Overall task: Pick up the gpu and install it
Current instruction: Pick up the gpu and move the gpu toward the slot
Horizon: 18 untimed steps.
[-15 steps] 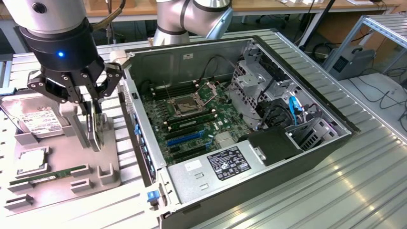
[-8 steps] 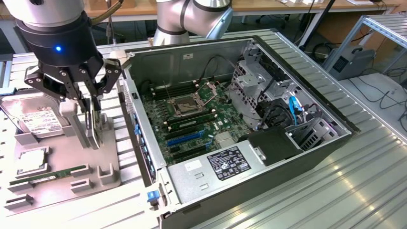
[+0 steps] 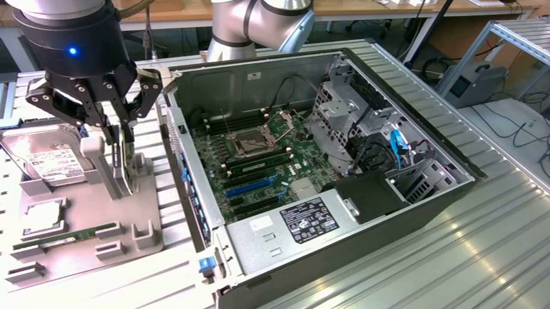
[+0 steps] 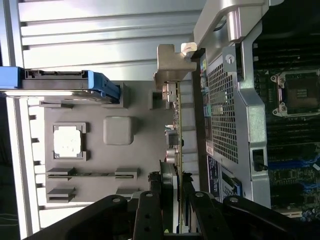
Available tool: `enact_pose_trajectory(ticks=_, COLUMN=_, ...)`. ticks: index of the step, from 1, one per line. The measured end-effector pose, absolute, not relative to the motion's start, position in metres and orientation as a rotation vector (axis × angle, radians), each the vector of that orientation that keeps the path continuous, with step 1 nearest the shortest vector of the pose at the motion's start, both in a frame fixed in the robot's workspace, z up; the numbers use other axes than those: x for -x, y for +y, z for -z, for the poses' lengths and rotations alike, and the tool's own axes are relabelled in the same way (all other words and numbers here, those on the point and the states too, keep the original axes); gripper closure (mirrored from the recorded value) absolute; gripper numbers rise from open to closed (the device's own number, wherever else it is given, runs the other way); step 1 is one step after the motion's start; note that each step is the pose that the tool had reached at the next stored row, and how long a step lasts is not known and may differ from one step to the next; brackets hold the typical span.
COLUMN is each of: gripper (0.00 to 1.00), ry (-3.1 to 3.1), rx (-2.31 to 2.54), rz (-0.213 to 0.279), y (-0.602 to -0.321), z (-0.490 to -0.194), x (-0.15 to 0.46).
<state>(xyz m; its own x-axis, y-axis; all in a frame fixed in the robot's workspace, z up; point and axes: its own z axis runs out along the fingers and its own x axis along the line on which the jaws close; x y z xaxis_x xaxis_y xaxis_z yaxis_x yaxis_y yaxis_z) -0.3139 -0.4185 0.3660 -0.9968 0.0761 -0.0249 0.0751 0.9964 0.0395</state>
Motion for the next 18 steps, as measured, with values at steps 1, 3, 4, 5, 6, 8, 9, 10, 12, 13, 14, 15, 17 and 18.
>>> enact_pose_trajectory(ticks=1, gripper=0.73, ry=3.113, rx=-0.118, rz=-0.06, y=-0.419, z=-0.368, x=0.314)
enact_pose_trajectory(ticks=3, gripper=0.73, ry=3.112, rx=-0.118, rz=-0.06, y=-0.419, z=-0.371, x=0.314)
enact_pose_trajectory(ticks=4, gripper=0.73, ry=3.112, rx=-0.118, rz=-0.06, y=-0.418, z=-0.372, x=0.314)
enact_pose_trajectory(ticks=5, gripper=0.73, ry=3.112, rx=-0.118, rz=-0.06, y=-0.418, z=-0.374, x=0.314)
enact_pose_trajectory(ticks=6, gripper=0.73, ry=3.112, rx=-0.118, rz=-0.06, y=-0.418, z=-0.376, x=0.314)
enact_pose_trajectory(ticks=8, gripper=0.73, ry=3.112, rx=-0.118, rz=-0.06, y=-0.419, z=-0.379, x=0.314)
enact_pose_trajectory(ticks=9, gripper=0.73, ry=3.112, rx=-0.118, rz=-0.06, y=-0.419, z=-0.38, x=0.314)
enact_pose_trajectory(ticks=10, gripper=0.73, ry=3.112, rx=-0.118, rz=-0.06, y=-0.419, z=-0.382, x=0.314)
enact_pose_trajectory(ticks=12, gripper=0.73, ry=3.112, rx=-0.118, rz=-0.06, y=-0.418, z=-0.385, x=0.314)
enact_pose_trajectory(ticks=13, gripper=0.73, ry=3.112, rx=-0.118, rz=-0.06, y=-0.418, z=-0.387, x=0.314)
enact_pose_trajectory(ticks=14, gripper=0.73, ry=3.112, rx=-0.118, rz=-0.06, y=-0.419, z=-0.39, x=0.314)
enact_pose_trajectory(ticks=15, gripper=0.73, ry=3.112, rx=-0.118, rz=-0.06, y=-0.418, z=-0.391, x=0.314)
enact_pose_trajectory(ticks=17, gripper=0.73, ry=3.112, rx=-0.118, rz=-0.06, y=-0.418, z=-0.395, x=0.314)
enact_pose_trajectory(ticks=18, gripper=0.73, ry=3.112, rx=-0.118, rz=-0.06, y=-0.418, z=-0.396, x=0.314)
